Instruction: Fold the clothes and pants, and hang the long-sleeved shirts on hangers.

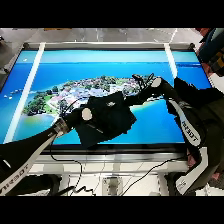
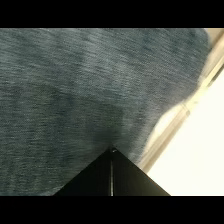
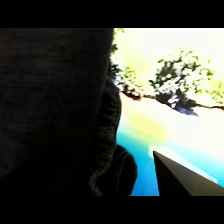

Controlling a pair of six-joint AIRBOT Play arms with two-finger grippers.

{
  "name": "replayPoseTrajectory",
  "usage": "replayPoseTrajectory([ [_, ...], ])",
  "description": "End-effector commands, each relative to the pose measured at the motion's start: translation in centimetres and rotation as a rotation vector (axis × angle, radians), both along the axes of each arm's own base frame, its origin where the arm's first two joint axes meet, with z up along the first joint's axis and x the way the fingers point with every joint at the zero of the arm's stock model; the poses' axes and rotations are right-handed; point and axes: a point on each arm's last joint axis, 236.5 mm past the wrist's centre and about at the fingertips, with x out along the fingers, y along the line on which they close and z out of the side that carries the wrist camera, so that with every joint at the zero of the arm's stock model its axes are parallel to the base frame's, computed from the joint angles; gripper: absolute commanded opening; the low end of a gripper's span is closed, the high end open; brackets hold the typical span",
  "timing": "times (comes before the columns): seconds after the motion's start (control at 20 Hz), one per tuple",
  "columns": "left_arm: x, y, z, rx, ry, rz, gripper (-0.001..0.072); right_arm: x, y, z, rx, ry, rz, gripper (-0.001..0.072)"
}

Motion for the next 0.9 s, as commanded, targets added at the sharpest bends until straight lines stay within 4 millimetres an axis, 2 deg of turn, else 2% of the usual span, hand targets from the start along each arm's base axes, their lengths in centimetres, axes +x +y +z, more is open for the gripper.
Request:
replayPoseTrajectory([
  [0.0, 1.3, 0.8, 0.0, -0.003, 0.007, 0.066, 0.0015, 0.7, -1.2, -2.3, -0.072, 0.047, -0.130, 0.0702],
  [0.1, 1.4, 0.8, 0.0, -0.003, 0.005, 0.067, 0.0015, 0.0, -1.3, -3.1, -0.063, 0.112, -0.156, 0.0698],
  [0.2, 1.4, 0.8, -0.1, -0.001, 0.007, 0.067, 0.0015, -1.9, -0.1, -3.4, -0.007, 0.212, -0.142, 0.0681],
  [0.3, 1.9, 0.8, -0.4, -0.002, -0.007, 0.081, 0.0015, -4.1, 2.9, -2.6, 0.121, 0.307, -0.077, 0.0679],
  [0.4, 2.9, 0.7, -1.0, -0.002, -0.028, 0.104, 0.0015, -5.4, 6.1, -1.7, 0.250, 0.371, -0.040, 0.0680],
  [0.5, 3.4, 0.8, -2.1, 0.012, -0.034, 0.114, 0.0015, -6.4, 8.7, -1.7, 0.304, 0.392, -0.002, 0.0679],
  [0.55, 3.3, 0.9, -2.6, 0.021, -0.026, 0.112, 0.0015, -6.8, 9.6, -2.0, 0.300, 0.371, 0.029, 0.0639],
  [0.6, 3.3, 1.1, -2.8, 0.033, -0.031, 0.104, 0.0015, -6.8, 10.3, -2.3, 0.290, 0.330, 0.063, 0.0496],
  [0.7, 3.6, 1.6, -2.5, 0.046, -0.055, 0.095, 0.0015, -6.1, 11.2, -2.1, 0.285, 0.271, 0.064, 0.0059],
  [0.75, 3.8, 2.0, -2.1, 0.054, -0.072, 0.088, 0.0015, -5.0, 11.2, -1.7, 0.284, 0.227, 0.045, 0.0033],
  [0.85, 4.0, 2.9, -0.6, 0.058, -0.097, 0.077, 0.0015, -2.3, 10.5, 0.2, 0.288, 0.140, 0.016, 0.0032],
])
